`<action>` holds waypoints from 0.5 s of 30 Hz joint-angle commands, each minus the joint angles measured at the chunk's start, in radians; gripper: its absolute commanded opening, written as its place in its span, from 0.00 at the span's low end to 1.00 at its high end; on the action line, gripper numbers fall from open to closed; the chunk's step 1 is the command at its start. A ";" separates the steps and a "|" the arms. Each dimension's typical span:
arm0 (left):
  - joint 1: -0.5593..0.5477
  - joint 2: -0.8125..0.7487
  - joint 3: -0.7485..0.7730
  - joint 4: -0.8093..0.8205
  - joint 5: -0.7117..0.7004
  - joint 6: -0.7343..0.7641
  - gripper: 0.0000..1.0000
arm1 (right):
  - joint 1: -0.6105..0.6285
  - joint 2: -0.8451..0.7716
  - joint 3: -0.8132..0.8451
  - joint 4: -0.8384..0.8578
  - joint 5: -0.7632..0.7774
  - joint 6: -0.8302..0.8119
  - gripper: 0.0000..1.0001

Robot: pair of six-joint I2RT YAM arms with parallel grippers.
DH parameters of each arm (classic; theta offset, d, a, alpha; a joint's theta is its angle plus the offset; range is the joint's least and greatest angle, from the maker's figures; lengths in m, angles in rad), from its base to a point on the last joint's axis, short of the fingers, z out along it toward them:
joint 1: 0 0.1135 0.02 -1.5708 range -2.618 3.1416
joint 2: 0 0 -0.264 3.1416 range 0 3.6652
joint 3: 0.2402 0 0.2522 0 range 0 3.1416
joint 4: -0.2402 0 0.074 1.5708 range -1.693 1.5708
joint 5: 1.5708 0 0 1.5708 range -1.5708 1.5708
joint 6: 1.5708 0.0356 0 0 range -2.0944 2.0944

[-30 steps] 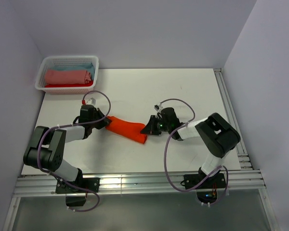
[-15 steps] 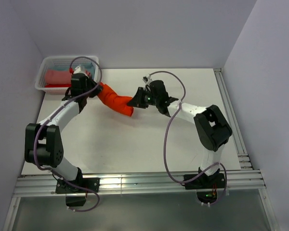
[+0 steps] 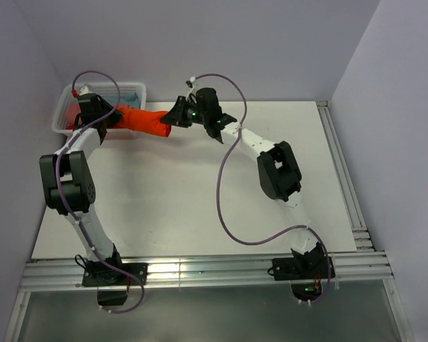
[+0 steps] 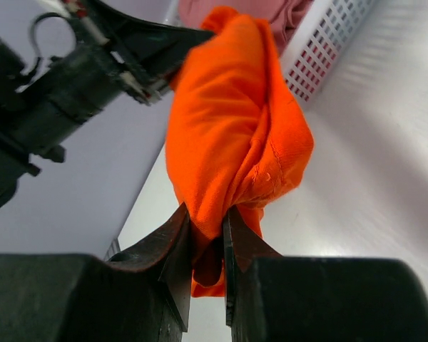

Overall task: Roll the t-shirts
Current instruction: Place the rolled tshirt into the container

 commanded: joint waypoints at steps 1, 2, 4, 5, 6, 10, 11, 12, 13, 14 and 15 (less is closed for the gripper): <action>0.013 0.081 0.067 0.046 0.040 0.007 0.00 | 0.034 0.072 0.173 0.013 -0.031 0.006 0.00; 0.015 0.122 0.093 0.041 0.053 0.007 0.00 | 0.037 0.123 0.209 -0.001 -0.028 0.004 0.00; 0.018 0.159 0.115 0.035 0.063 0.004 0.00 | 0.043 0.168 0.313 -0.030 -0.024 0.015 0.00; 0.018 0.186 0.116 0.038 0.077 0.002 0.00 | 0.046 0.204 0.339 -0.038 -0.025 0.019 0.00; 0.018 0.196 0.115 0.050 0.108 -0.005 0.00 | 0.046 0.214 0.376 -0.041 -0.019 0.027 0.00; 0.000 0.200 0.066 0.063 0.140 -0.009 0.00 | 0.052 0.202 0.361 -0.026 -0.008 0.033 0.00; -0.006 0.191 0.048 0.060 0.136 -0.004 0.00 | 0.052 0.191 0.349 -0.023 -0.007 0.030 0.00; -0.025 0.193 0.035 0.041 0.125 -0.001 0.00 | 0.051 0.168 0.324 -0.018 -0.004 0.027 0.00; -0.031 0.194 0.035 0.041 0.129 -0.005 0.00 | 0.049 0.154 0.309 -0.012 -0.004 0.027 0.00; -0.034 0.196 0.014 0.053 0.148 -0.015 0.00 | 0.048 0.140 0.295 -0.006 -0.002 0.029 0.00; -0.040 0.194 0.000 0.066 0.165 -0.031 0.00 | 0.043 0.117 0.272 0.000 0.001 0.033 0.00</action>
